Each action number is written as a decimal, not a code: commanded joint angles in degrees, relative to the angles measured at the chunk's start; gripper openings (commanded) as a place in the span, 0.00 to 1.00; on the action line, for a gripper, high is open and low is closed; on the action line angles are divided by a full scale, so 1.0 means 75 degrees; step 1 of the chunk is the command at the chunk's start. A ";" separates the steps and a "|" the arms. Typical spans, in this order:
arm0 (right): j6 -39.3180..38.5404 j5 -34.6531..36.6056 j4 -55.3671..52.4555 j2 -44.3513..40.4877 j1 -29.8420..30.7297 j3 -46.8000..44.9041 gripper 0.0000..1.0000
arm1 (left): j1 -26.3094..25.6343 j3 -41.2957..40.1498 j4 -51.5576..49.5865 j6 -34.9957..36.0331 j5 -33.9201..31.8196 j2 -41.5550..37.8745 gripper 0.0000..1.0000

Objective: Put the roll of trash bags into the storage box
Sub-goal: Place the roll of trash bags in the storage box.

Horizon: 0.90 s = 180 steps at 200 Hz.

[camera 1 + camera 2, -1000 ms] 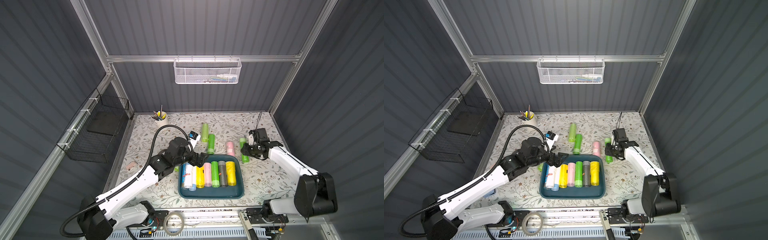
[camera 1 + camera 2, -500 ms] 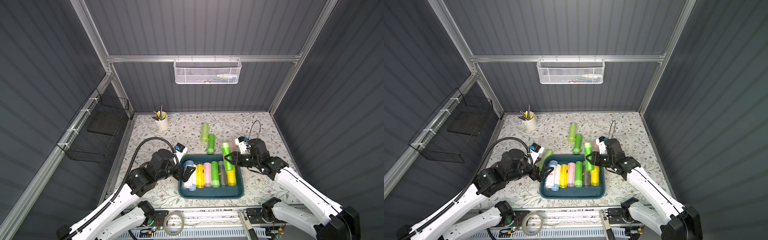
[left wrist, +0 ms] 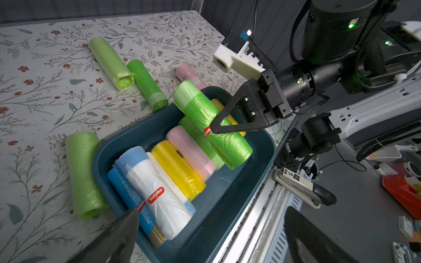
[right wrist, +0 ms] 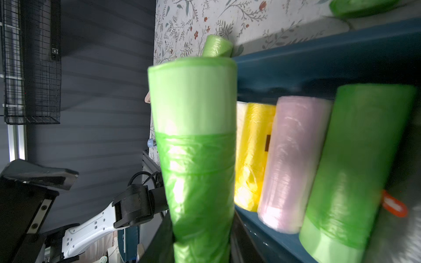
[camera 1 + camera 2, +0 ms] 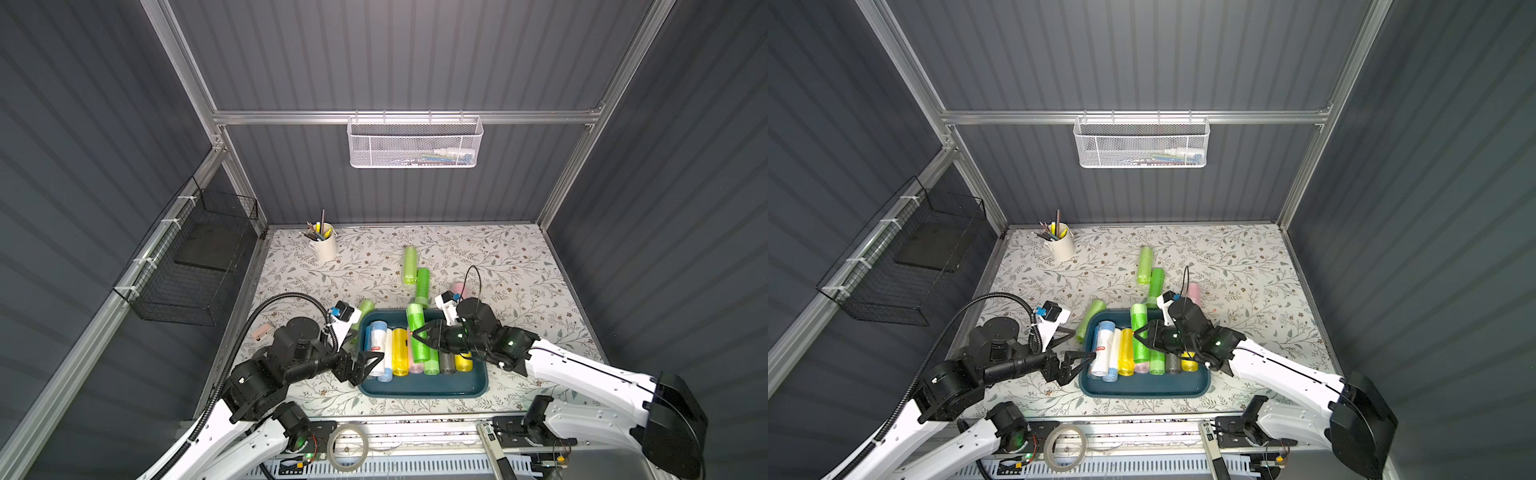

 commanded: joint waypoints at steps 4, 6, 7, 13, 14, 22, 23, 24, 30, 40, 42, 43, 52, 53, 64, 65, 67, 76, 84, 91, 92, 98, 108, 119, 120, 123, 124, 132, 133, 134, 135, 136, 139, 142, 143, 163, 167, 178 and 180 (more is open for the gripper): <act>0.0754 0.0510 0.1097 0.0446 0.0426 0.0003 0.30 | -0.0004 -0.0084 0.0089 -0.0039 0.0295 -0.0206 1.00; 0.0786 0.0520 0.1143 0.0480 0.0458 0.0011 0.30 | -0.0004 -0.0087 0.0085 -0.0038 0.0280 -0.0214 1.00; 0.0809 0.0528 0.1167 0.0501 0.0473 0.0018 0.30 | -0.0004 -0.0091 0.0079 -0.0038 0.0270 -0.0218 1.00; 0.0901 0.0563 0.1290 0.0643 0.0539 0.0015 0.30 | -0.0004 -0.0088 0.0083 -0.0045 0.0233 -0.0241 1.00; 0.0919 0.0573 0.1310 0.0659 0.0549 0.0020 0.30 | -0.0004 -0.0086 0.0083 -0.0047 0.0234 -0.0249 1.00; 0.1025 0.0627 0.1395 0.0843 0.0642 0.0047 0.30 | -0.0002 -0.0102 0.0084 -0.0051 0.0207 -0.0288 1.00; 0.1040 0.0640 0.1404 0.0864 0.0653 0.0060 0.30 | -0.0003 -0.0104 0.0084 -0.0050 0.0210 -0.0290 1.00; 0.1053 0.0652 0.1414 0.0893 0.0658 0.0060 0.30 | -0.0004 -0.0106 0.0078 -0.0050 0.0211 -0.0291 1.00; 0.1135 0.0751 0.1478 0.0997 0.0735 0.0078 0.30 | -0.0004 -0.0116 0.0078 -0.0052 0.0202 -0.0297 1.00; 0.1239 0.0860 0.1622 0.1183 0.0830 0.0074 0.30 | -0.0004 -0.0119 0.0094 -0.0051 0.0244 -0.0293 1.00; 0.1262 0.0874 0.1647 0.1209 0.0837 0.0082 0.31 | -0.0004 -0.0119 0.0095 -0.0050 0.0247 -0.0292 1.00; 0.1264 0.0881 0.1659 0.1223 0.0850 0.0089 0.31 | -0.0004 -0.0119 0.0095 -0.0049 0.0247 -0.0286 1.00; 0.1320 0.0958 0.1694 0.1340 0.0905 0.0111 0.31 | -0.0004 -0.0119 0.0110 -0.0039 0.0290 -0.0248 1.00; 0.1322 0.0969 0.1694 0.1353 0.0907 0.0109 0.31 | -0.0004 -0.0119 0.0114 -0.0038 0.0292 -0.0246 1.00; 0.1336 0.1027 0.1686 0.1437 0.0943 0.0120 0.31 | 0.0001 -0.0140 0.0131 -0.0038 0.0322 -0.0175 1.00; 0.1336 0.1027 0.1684 0.1448 0.0944 0.0120 0.31 | -0.0002 -0.0141 0.0131 -0.0038 0.0326 -0.0163 1.00; 0.1345 0.1042 0.1683 0.1448 0.0945 0.0119 0.32 | -0.0004 -0.0133 0.0122 -0.0038 0.0340 -0.0148 1.00; 0.1353 0.1086 0.1682 0.1505 0.0948 0.0109 0.32 | -0.0004 -0.0146 0.0146 -0.0026 0.0413 -0.0080 1.00; 0.1354 0.1098 0.1682 0.1558 0.0956 0.0110 0.32 | -0.0004 -0.0145 0.0166 -0.0016 0.0478 -0.0010 1.00; 0.1348 0.1087 0.1672 0.1604 0.0957 0.0125 0.32 | -0.0004 -0.0149 0.0166 -0.0008 0.0540 0.0061 1.00; 0.1348 0.1081 0.1671 0.1614 0.0957 0.0128 0.32 | -0.0004 -0.0152 0.0166 -0.0005 0.0546 0.0072 1.00; 0.1361 0.1095 0.1671 0.1626 0.0955 0.0131 0.32 | -0.0004 -0.0154 0.0166 0.0018 0.0600 0.0128 1.00; 0.1357 0.1131 0.1662 0.1676 0.0972 0.0134 0.32 | -0.0004 -0.0131 0.0183 0.0035 0.0707 0.0220 1.00; 0.1325 0.1114 0.1598 0.1741 0.0978 0.0164 0.32 | -0.0001 -0.0137 0.0186 0.0037 0.0774 0.0269 1.00; 0.1313 0.1112 0.1593 0.1753 0.0979 0.0177 0.32 | -0.0003 -0.0128 0.0182 0.0035 0.0775 0.0276 1.00; 0.1299 0.1109 0.1570 0.1772 0.0980 0.0192 0.32 | -0.0003 -0.0136 0.0182 0.0033 0.0759 0.0283 1.00; 0.1300 0.1103 0.1562 0.1786 0.0980 0.0197 0.32 | -0.0004 -0.0133 0.0180 0.0033 0.0755 0.0289 1.00; 0.1286 0.1058 0.1542 0.1842 0.0980 0.0239 0.32 | -0.0004 -0.0127 0.0144 0.0027 0.0679 0.0312 1.00; 0.1287 0.1055 0.1542 0.1850 0.0974 0.0238 0.32 | -0.0004 -0.0123 0.0137 0.0024 0.0668 0.0315 1.00; 0.1282 0.1047 0.1542 0.1854 0.0977 0.0237 0.32 | 0.0001 -0.0121 0.0134 0.0022 0.0651 0.0317 1.00; 0.1280 0.1043 0.1542 0.1868 0.0979 0.0243 0.32 | -0.0002 -0.0120 0.0138 0.0022 0.0637 0.0317 1.00; 0.1284 0.1036 0.1548 0.1875 0.0979 0.0245 0.32 | -0.0003 -0.0119 0.0134 0.0016 0.0618 0.0318 1.00; 0.1278 0.1020 0.1553 0.1891 0.0979 0.0254 0.32 | -0.0004 -0.0119 0.0131 -0.0005 0.0577 0.0318 1.00; 0.1279 0.1006 0.1564 0.1923 0.0978 0.0262 0.32 | -0.0003 -0.0120 0.0120 -0.0019 0.0525 0.0328 1.00; 0.1278 0.1005 0.1564 0.1932 0.0979 0.0267 0.32 | -0.0004 -0.0119 0.0120 -0.0022 0.0521 0.0329 1.00; 0.1270 0.1004 0.1590 0.2067 0.1014 0.0315 0.32 | -0.0004 -0.0125 0.0104 -0.0026 0.0520 0.0331 1.00; 0.1266 0.1012 0.1570 0.2101 0.1024 0.0334 0.32 | -0.0004 -0.0119 0.0107 -0.0027 0.0526 0.0324 1.00; 0.1296 0.1015 0.1615 0.2171 0.1047 0.0343 0.32 | -0.0004 -0.0119 0.0103 -0.0038 0.0506 0.0298 1.00; 0.1297 0.1010 0.1627 0.2180 0.1053 0.0357 0.32 | -0.0004 -0.0119 0.0103 -0.0038 0.0509 0.0295 1.00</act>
